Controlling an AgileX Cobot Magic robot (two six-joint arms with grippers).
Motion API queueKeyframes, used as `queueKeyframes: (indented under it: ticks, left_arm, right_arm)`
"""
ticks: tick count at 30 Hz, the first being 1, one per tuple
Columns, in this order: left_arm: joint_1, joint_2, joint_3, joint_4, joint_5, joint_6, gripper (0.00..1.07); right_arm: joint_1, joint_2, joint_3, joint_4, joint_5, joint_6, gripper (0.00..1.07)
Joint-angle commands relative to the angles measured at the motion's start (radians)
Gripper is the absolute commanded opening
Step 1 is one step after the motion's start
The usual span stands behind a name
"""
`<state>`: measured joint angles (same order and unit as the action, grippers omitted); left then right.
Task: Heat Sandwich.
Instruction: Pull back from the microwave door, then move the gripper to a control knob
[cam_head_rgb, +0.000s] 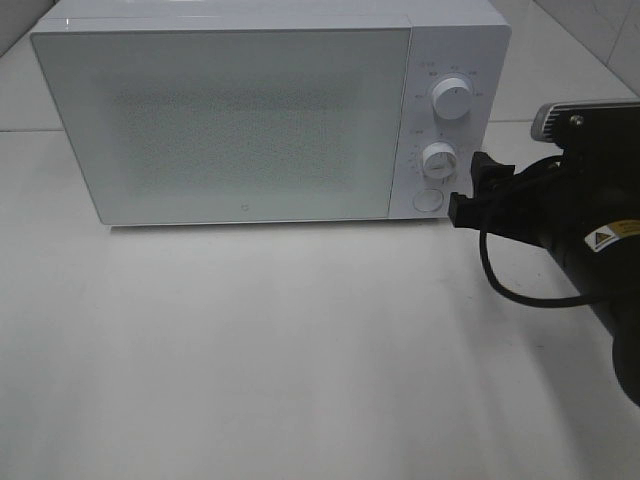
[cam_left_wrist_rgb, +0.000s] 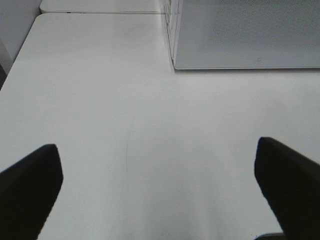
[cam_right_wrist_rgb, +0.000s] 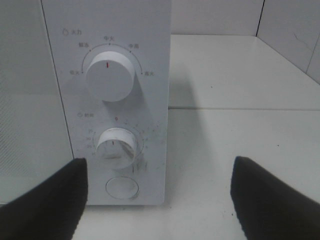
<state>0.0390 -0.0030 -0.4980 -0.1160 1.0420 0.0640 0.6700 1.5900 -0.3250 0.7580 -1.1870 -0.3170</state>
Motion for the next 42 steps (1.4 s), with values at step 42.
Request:
queueKeyframes:
  ticks: [42]
  left_arm:
    - [0.002,-0.030,0.003,0.000,-0.005,-0.002,1.01]
  right_arm:
    - [-0.034,0.318,-0.273,-0.066,-0.035,0.063,0.76]
